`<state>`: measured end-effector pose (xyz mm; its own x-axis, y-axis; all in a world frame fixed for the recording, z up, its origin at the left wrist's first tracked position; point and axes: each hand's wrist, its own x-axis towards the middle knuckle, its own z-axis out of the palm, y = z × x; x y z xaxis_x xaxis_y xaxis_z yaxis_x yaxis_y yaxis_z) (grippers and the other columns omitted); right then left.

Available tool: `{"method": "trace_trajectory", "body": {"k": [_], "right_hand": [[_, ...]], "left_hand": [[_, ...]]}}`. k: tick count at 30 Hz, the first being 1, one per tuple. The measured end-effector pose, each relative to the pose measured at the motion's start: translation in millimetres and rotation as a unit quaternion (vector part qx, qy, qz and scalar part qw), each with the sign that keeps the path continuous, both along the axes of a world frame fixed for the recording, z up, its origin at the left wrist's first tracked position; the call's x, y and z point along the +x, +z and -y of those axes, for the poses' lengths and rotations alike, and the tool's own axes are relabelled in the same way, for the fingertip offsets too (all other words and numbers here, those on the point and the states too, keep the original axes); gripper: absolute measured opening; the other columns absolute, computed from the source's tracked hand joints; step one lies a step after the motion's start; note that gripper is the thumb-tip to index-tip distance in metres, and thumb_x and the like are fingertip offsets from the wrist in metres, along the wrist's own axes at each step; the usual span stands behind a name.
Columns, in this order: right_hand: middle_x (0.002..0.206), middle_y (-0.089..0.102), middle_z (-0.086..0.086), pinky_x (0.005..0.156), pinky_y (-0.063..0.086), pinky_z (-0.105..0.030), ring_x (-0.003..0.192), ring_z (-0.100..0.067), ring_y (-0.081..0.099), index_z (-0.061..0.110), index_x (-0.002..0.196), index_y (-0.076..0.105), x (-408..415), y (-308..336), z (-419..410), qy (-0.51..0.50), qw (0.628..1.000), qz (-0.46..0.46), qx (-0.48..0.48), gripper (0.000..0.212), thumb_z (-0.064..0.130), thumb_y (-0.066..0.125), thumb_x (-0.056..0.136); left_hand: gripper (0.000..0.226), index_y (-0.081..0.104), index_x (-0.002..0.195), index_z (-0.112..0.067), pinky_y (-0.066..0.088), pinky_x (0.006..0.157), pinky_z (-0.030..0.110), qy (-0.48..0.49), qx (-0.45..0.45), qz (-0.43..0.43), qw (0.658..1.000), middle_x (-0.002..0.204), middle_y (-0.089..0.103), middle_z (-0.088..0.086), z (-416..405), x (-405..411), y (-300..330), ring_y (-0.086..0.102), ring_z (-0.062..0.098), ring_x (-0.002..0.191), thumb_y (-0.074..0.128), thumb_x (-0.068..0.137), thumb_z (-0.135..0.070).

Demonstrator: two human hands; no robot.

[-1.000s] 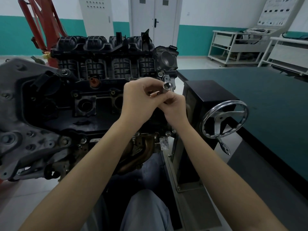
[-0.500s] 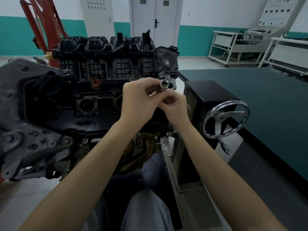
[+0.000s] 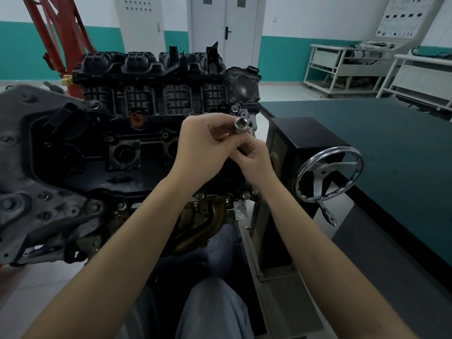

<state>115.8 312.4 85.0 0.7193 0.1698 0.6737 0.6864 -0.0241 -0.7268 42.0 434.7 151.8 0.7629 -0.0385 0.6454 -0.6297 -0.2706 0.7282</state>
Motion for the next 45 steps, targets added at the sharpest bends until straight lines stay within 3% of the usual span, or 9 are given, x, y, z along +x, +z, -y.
{"method": "trace_trajectory", "body": {"k": [3, 7, 11, 15, 20, 27, 33, 38, 45], "right_hand": [[0.073, 0.067, 0.028, 0.068, 0.046, -0.008, 0.073, 0.009, 0.063, 0.026, 0.088, 0.064, -0.7, -0.3, -0.5, -0.014, 1.0, -0.003, 0.008, 0.028, -0.002, 0.061, 0.083], [0.084, 0.071, 0.007, 0.078, 0.053, -0.024, 0.082, -0.006, 0.068, 0.013, 0.091, 0.069, 1.0, -1.5, -2.2, -0.027, 0.999, 0.002, 0.028, 0.021, -0.004, 0.068, 0.08], [0.083, 0.073, -0.002, 0.08, 0.052, -0.022, 0.085, -0.007, 0.066, 0.009, 0.096, 0.068, 0.0, 0.0, -1.0, -0.007, 1.0, 0.004, 0.017, 0.016, 0.0, 0.065, 0.084], [0.073, 0.071, 0.02, 0.071, 0.049, -0.012, 0.075, 0.005, 0.065, 0.017, 0.093, 0.068, -1.1, 1.8, -0.2, -0.01, 0.999, -0.014, 0.031, 0.024, -0.004, 0.063, 0.082], [0.085, 0.071, 0.011, 0.078, 0.052, -0.019, 0.083, -0.004, 0.069, 0.006, 0.096, 0.069, -0.6, 0.2, -2.5, -0.027, 0.999, -0.004, 0.046, 0.021, -0.007, 0.068, 0.079], [0.076, 0.07, 0.023, 0.072, 0.049, -0.013, 0.076, 0.005, 0.065, 0.02, 0.091, 0.067, -2.8, 1.6, -1.2, -0.007, 0.999, -0.013, 0.039, 0.026, -0.004, 0.065, 0.082], [0.082, 0.072, 0.02, 0.076, 0.052, -0.016, 0.083, -0.002, 0.068, 0.023, 0.091, 0.068, -8.5, 5.5, -6.1, -0.009, 0.998, -0.011, 0.055, 0.014, 0.021, 0.07, 0.077], [0.078, 0.072, 0.02, 0.074, 0.05, -0.014, 0.079, 0.002, 0.066, 0.023, 0.087, 0.068, -3.0, 1.1, -2.6, -0.001, 0.998, -0.036, 0.045, 0.02, 0.005, 0.065, 0.081], [0.084, 0.072, 0.012, 0.08, 0.053, -0.021, 0.085, -0.006, 0.068, 0.021, 0.089, 0.067, -2.3, 1.0, -2.1, -0.005, 0.998, -0.02, 0.057, 0.022, 0.002, 0.069, 0.078]], "left_hand": [[0.029, 0.071, 0.1, -0.009, 0.056, 0.086, 0.029, -0.052, 0.009, -0.01, 0.999, 0.091, 0.073, 0.006, 1.7, -3.5, 3.1, 0.071, 0.013, 0.09, 0.073, 0.077, 0.008], [0.027, 0.071, 0.087, -0.021, 0.056, 0.082, 0.025, 0.041, 0.025, 0.009, 0.999, 0.084, 0.071, -0.008, 2.5, -3.0, 4.0, 0.07, 0.006, 0.083, 0.08, 0.071, -0.001], [0.025, 0.072, 0.089, -0.021, 0.056, 0.08, 0.021, 0.04, 0.006, 0.014, 0.999, 0.082, 0.07, -0.011, 2.4, -4.0, 3.3, 0.07, 0.006, 0.083, 0.077, 0.074, 0.0], [0.031, 0.071, 0.098, -0.011, 0.056, 0.086, 0.03, -0.04, -0.017, -0.006, 0.999, 0.09, 0.073, 0.007, 1.9, -4.7, 4.5, 0.071, 0.016, 0.089, 0.073, 0.075, 0.01], [0.02, 0.074, 0.091, -0.016, 0.055, 0.086, 0.03, 0.094, 0.065, 0.031, 0.993, 0.085, 0.07, -0.008, 2.0, -2.8, 2.7, 0.069, 0.008, 0.086, 0.081, 0.074, -0.01], [0.025, 0.072, 0.098, -0.005, 0.056, 0.085, 0.028, -0.045, 0.008, -0.016, 0.999, 0.091, 0.073, 0.008, -1.8, -0.8, 4.2, 0.071, 0.015, 0.089, 0.073, 0.077, 0.007], [0.02, 0.073, 0.086, -0.019, 0.057, 0.081, 0.038, 0.035, 0.008, 0.027, 0.999, 0.083, 0.073, -0.001, 1.5, 0.4, 3.2, 0.071, 0.014, 0.082, 0.078, 0.075, -0.003], [0.027, 0.07, 0.102, -0.007, 0.056, 0.087, 0.028, -0.069, 0.02, -0.013, 0.997, 0.091, 0.073, 0.004, -2.2, 1.1, 5.1, 0.071, 0.012, 0.09, 0.069, 0.08, 0.008], [0.027, 0.072, 0.088, -0.022, 0.058, 0.08, 0.029, 0.011, -0.01, 0.018, 1.0, 0.082, 0.072, -0.009, -1.1, -1.3, 5.2, 0.071, 0.007, 0.081, 0.081, 0.071, -0.002]]}}
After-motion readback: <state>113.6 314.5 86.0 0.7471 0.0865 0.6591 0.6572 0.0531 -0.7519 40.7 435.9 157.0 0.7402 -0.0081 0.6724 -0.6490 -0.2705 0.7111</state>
